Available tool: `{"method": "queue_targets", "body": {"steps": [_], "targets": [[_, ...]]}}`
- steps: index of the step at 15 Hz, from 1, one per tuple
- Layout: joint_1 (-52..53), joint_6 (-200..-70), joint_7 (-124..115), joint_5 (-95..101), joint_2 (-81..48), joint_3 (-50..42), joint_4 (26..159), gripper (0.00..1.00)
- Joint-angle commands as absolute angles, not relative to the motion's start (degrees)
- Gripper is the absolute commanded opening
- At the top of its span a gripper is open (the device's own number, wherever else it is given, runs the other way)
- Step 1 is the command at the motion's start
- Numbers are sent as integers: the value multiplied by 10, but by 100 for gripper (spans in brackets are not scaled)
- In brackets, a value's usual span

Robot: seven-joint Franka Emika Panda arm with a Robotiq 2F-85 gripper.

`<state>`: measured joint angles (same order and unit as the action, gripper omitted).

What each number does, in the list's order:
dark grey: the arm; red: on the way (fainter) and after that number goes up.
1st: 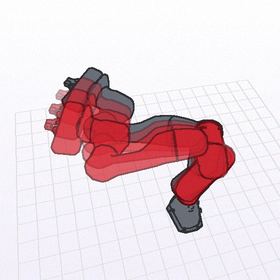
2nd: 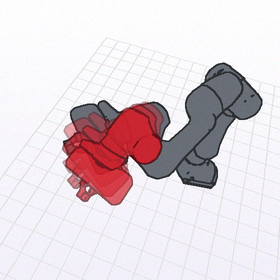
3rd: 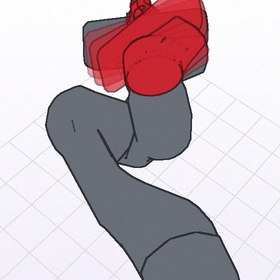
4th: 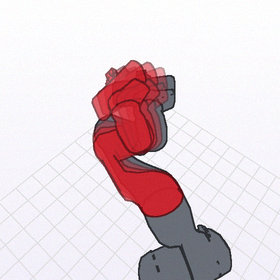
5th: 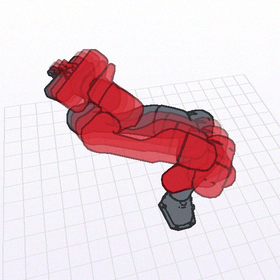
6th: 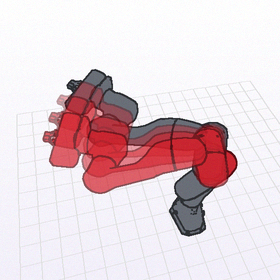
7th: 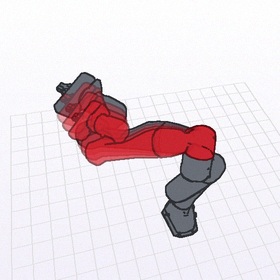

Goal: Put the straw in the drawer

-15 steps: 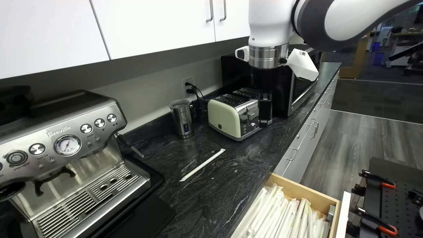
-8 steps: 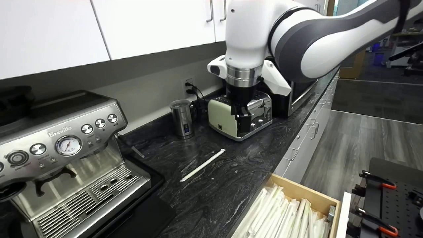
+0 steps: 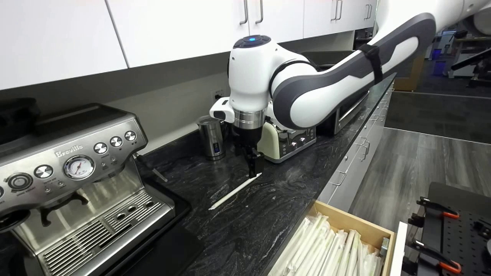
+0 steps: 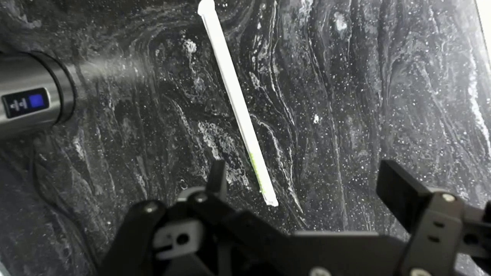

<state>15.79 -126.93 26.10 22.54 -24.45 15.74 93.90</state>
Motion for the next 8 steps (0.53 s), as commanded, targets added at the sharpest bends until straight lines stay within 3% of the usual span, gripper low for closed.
{"method": "queue_targets", "body": {"steps": [1, 8], "targets": [[166, -1268, 261, 221, -244, 150, 937, 100], [145, -1219, 375, 195, -293, 155, 880, 100]]}}
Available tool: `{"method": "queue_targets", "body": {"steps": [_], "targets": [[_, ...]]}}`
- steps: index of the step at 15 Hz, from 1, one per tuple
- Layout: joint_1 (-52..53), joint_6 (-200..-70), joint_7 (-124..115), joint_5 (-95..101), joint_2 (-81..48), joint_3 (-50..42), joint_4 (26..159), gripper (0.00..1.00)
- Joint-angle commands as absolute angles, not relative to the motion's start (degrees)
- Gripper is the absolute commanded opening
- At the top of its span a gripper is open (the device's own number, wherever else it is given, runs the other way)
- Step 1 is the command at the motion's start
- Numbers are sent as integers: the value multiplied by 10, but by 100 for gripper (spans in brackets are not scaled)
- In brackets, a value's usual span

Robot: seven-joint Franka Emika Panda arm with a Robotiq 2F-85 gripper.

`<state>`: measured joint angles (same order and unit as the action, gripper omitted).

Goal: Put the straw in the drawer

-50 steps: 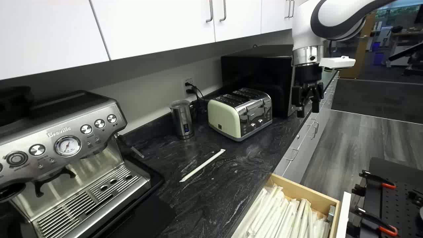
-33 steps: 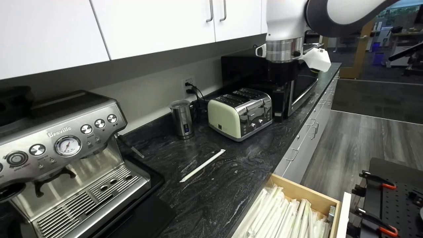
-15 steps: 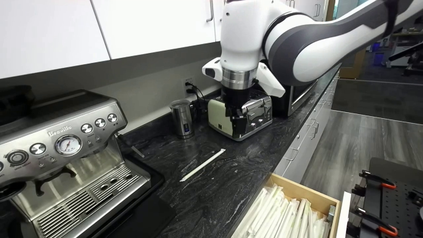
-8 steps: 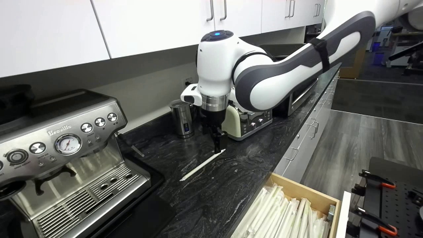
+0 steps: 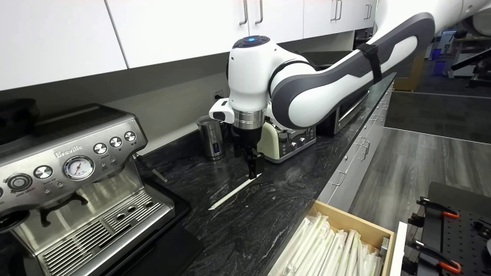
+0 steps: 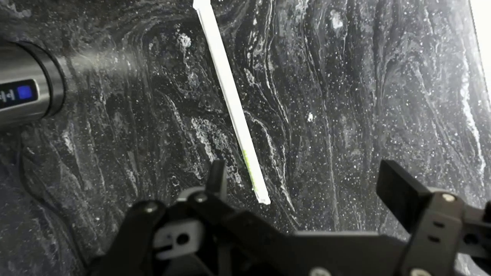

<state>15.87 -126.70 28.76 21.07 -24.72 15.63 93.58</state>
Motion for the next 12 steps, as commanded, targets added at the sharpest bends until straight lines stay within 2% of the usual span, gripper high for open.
{"method": "queue_targets", "body": {"steps": [1, 12], "targets": [[141, -1207, 405, 196, -302, 154, 871, 100], [127, -1184, 609, 123, -453, 149, 727, 100]]}}
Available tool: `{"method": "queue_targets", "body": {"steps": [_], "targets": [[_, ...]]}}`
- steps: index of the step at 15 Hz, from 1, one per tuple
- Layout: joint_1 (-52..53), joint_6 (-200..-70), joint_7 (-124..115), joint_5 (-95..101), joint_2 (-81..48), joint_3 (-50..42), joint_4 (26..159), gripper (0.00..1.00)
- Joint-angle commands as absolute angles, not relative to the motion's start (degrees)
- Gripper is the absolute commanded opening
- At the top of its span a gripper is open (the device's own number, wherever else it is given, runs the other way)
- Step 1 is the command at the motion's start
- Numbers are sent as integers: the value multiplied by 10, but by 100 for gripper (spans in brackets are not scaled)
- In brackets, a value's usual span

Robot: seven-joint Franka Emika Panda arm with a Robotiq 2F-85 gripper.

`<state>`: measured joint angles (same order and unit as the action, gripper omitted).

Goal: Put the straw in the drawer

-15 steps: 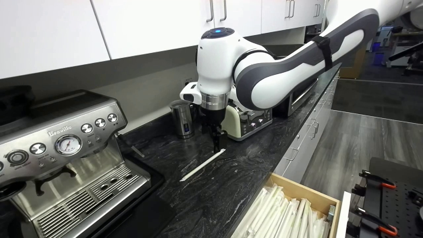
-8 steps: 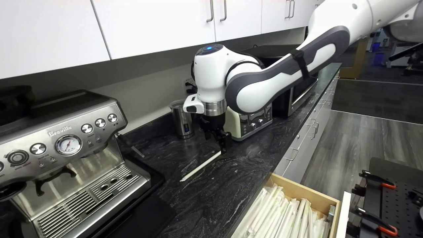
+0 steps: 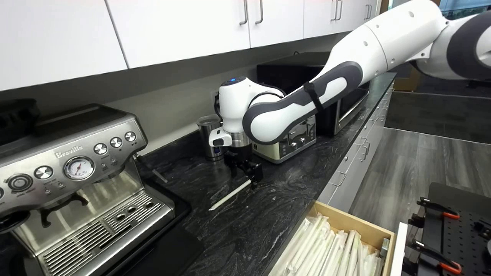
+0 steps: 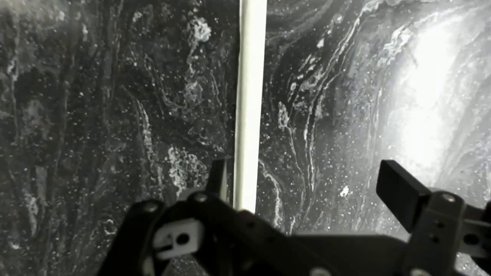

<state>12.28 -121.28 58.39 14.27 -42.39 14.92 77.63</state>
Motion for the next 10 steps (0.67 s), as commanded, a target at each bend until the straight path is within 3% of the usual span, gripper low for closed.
{"method": "queue_targets", "body": {"steps": [1, 10], "targets": [[129, -1185, 607, 122, -459, 147, 721, 100], [145, -1198, 588, 122, -503, 138, 676, 100]]}}
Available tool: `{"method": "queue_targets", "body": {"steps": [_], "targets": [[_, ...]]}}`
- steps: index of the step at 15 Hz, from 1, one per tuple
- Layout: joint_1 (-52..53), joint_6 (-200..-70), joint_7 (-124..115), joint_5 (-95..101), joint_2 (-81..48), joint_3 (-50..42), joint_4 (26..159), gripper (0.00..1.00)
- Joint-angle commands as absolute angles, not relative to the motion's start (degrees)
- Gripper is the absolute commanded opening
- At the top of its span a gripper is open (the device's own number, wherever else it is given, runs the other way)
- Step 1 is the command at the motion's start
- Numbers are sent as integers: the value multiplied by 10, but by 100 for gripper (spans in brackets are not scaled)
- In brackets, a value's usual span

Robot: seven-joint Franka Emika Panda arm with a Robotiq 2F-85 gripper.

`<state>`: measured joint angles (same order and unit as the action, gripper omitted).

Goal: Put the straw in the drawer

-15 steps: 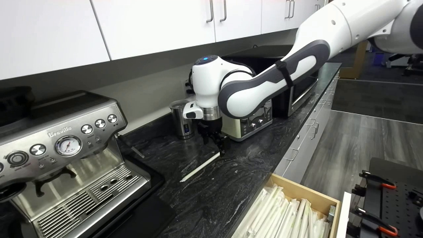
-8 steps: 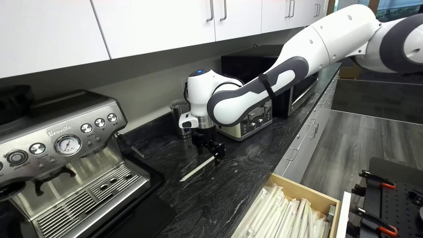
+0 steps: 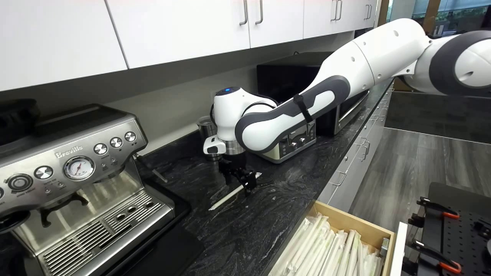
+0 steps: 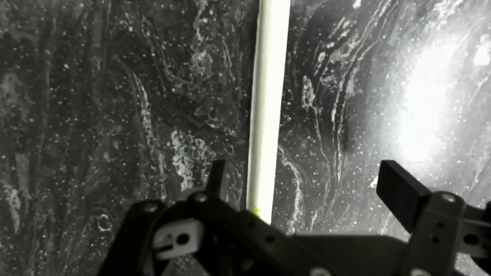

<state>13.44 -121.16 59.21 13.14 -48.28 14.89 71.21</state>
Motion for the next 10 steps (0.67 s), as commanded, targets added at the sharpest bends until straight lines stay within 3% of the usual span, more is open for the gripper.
{"method": "queue_targets", "body": {"steps": [1, 5, 6, 8, 10], "targets": [[146, -1198, 588, 122, -508, 138, 671, 100], [152, -1200, 575, 124, -526, 130, 652, 99], [152, -1200, 572, 123, -530, 129, 649, 74], [152, -1201, 571, 122, -536, 128, 643, 70], [152, -1200, 571, 121, -538, 129, 637, 56]]}}
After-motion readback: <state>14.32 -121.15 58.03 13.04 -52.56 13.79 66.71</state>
